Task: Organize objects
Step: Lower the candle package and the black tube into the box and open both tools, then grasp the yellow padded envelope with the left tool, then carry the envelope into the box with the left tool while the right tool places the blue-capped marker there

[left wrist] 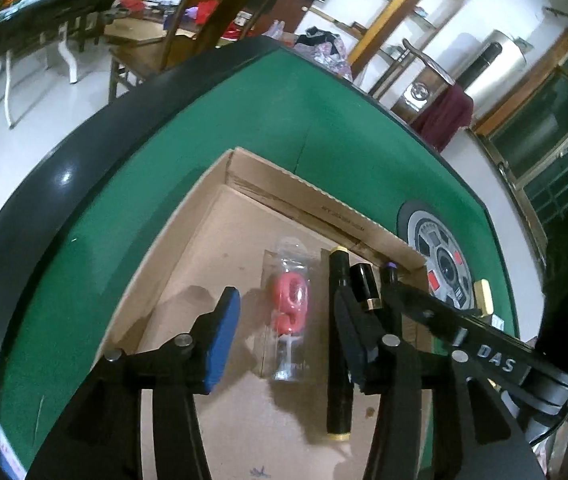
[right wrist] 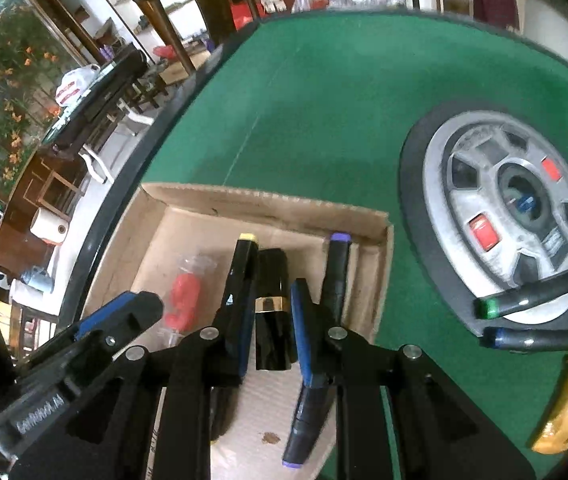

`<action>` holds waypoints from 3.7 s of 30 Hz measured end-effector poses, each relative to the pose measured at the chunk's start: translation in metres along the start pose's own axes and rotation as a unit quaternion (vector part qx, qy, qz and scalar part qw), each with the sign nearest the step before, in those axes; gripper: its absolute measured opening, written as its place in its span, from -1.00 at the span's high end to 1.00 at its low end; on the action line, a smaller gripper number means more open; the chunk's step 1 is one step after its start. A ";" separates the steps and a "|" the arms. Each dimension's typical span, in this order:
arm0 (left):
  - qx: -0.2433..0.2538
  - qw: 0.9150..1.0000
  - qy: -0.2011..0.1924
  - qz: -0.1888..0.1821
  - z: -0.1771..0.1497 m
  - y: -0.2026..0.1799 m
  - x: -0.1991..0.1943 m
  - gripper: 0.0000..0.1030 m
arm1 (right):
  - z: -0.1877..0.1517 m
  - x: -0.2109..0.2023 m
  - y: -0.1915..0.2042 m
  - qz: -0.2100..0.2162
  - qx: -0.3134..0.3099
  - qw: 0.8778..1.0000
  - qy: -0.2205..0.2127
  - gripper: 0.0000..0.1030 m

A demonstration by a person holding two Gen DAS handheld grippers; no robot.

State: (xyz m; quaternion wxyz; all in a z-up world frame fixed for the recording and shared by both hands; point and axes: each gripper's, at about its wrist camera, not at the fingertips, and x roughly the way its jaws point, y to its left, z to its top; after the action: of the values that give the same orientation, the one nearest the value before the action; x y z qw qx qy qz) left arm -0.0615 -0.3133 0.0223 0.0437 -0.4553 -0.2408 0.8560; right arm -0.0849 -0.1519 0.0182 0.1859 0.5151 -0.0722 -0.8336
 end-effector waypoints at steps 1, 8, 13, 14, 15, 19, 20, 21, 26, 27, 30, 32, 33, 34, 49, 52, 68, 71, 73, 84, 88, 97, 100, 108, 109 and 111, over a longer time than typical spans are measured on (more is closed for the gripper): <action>-0.003 1.000 -0.003 -0.003 -0.001 0.000 -0.006 0.07 | -0.001 -0.005 -0.001 0.000 -0.002 1.000 -0.004 0.58; 0.009 0.999 -0.025 -0.031 -0.018 -0.032 -0.050 -0.13 | -0.023 -0.072 -0.029 -0.001 -0.017 0.998 -0.058 0.22; 0.056 0.996 -0.003 -0.069 -0.045 -0.081 -0.064 -0.17 | -0.053 -0.133 -0.076 -0.022 -0.017 0.994 -0.107 0.10; 0.066 0.995 0.001 -0.075 -0.051 -0.090 -0.065 -0.20 | -0.056 -0.141 -0.083 -0.029 -0.015 0.993 -0.116 0.07; 0.080 0.993 0.010 -0.084 -0.060 -0.105 -0.063 -0.23 | -0.064 -0.154 -0.097 -0.042 -0.010 0.990 -0.131 -0.01; 0.119 0.988 0.035 -0.095 -0.087 -0.155 -0.044 -0.60 | -0.090 -0.194 -0.151 -0.084 0.032 0.980 -0.177 -0.19; 0.129 0.986 0.044 -0.092 -0.095 -0.166 -0.036 -0.60 | -0.095 -0.199 -0.165 -0.089 0.046 0.978 -0.183 -0.19; 0.140 0.985 0.055 -0.086 -0.103 -0.178 -0.026 -0.60 | -0.098 -0.202 -0.177 -0.093 0.058 0.976 -0.187 -0.19; 0.184 0.976 0.090 -0.070 -0.135 -0.222 0.015 -0.60 | -0.118 -0.207 -0.237 -0.091 0.120 0.968 -0.199 -0.19; 0.190 0.976 0.090 -0.063 -0.139 -0.229 0.022 -0.60 | -0.120 -0.208 -0.246 -0.090 0.128 0.967 -0.202 -0.19; 0.203 0.975 0.084 -0.035 -0.145 -0.242 0.039 -0.59 | -0.128 -0.210 -0.270 -0.087 0.153 0.961 -0.214 -0.19; 0.210 0.974 0.080 -0.033 -0.147 -0.250 0.049 -0.59 | -0.131 -0.210 -0.282 -0.080 0.167 0.957 -0.224 -0.19; 0.215 0.973 0.078 -0.031 -0.148 -0.255 0.053 -0.59 | -0.132 -0.210 -0.286 -0.078 0.172 0.955 -0.229 -0.19; 0.221 0.972 0.075 -0.031 -0.149 -0.259 0.056 -0.59 | -0.133 -0.209 -0.289 -0.077 0.174 0.954 -0.233 -0.19; 0.295 0.954 0.054 -0.008 -0.160 -0.297 0.089 -0.45 | -0.134 -0.205 -0.298 -0.052 0.196 0.950 -0.237 -0.19; 0.294 0.955 0.052 -0.009 -0.160 -0.300 0.091 -0.45 | -0.134 -0.203 -0.299 -0.054 0.193 0.951 -0.236 -0.19; 0.248 0.968 -0.006 -0.047 -0.156 -0.256 0.009 0.24 | -0.137 -0.197 -0.296 -0.074 0.175 0.955 -0.229 -0.19; 0.235 0.970 -0.030 -0.054 -0.151 -0.234 -0.026 0.24 | -0.135 -0.197 -0.293 -0.073 0.168 0.956 -0.229 -0.19; 0.226 0.972 -0.048 -0.050 -0.148 -0.216 -0.049 0.24 | -0.135 -0.199 -0.287 -0.055 0.168 0.957 -0.228 -0.19; 0.180 0.978 -0.100 -0.031 -0.139 -0.145 -0.095 0.24 | -0.051 -0.110 -0.182 0.033 0.020 0.997 -0.059 -0.20; 0.166 0.980 -0.104 -0.025 -0.130 -0.122 -0.097 0.24 | -0.037 -0.072 -0.155 -0.013 -0.056 0.998 -0.019 -0.20; 0.127 0.986 -0.105 -0.028 -0.111 -0.080 -0.086 0.23 | -0.025 -0.033 -0.144 -0.095 -0.128 0.987 0.034 -0.10; 0.122 0.987 -0.102 -0.033 -0.110 -0.075 -0.083 0.23 | -0.031 -0.034 -0.140 -0.104 -0.133 0.985 0.042 0.22; 0.115 0.988 -0.099 -0.036 -0.116 -0.065 -0.082 0.23 | -0.044 -0.033 -0.122 -0.117 -0.156 0.980 0.034 0.32; 0.116 0.987 -0.101 -0.036 -0.117 -0.065 -0.084 0.23 | -0.045 -0.034 -0.123 -0.116 -0.152 0.981 0.031 0.37; 0.116 0.987 -0.108 -0.033 -0.119 -0.064 -0.090 0.23 | -0.049 -0.037 -0.127 -0.115 -0.140 0.983 0.024 0.59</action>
State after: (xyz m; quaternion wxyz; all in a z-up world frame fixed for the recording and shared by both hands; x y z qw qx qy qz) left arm 0.0770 -0.2387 0.0635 0.0985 -0.3440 -0.1582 0.9203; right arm -0.0570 -0.0172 -0.0128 0.1604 0.5089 0.1097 -0.8386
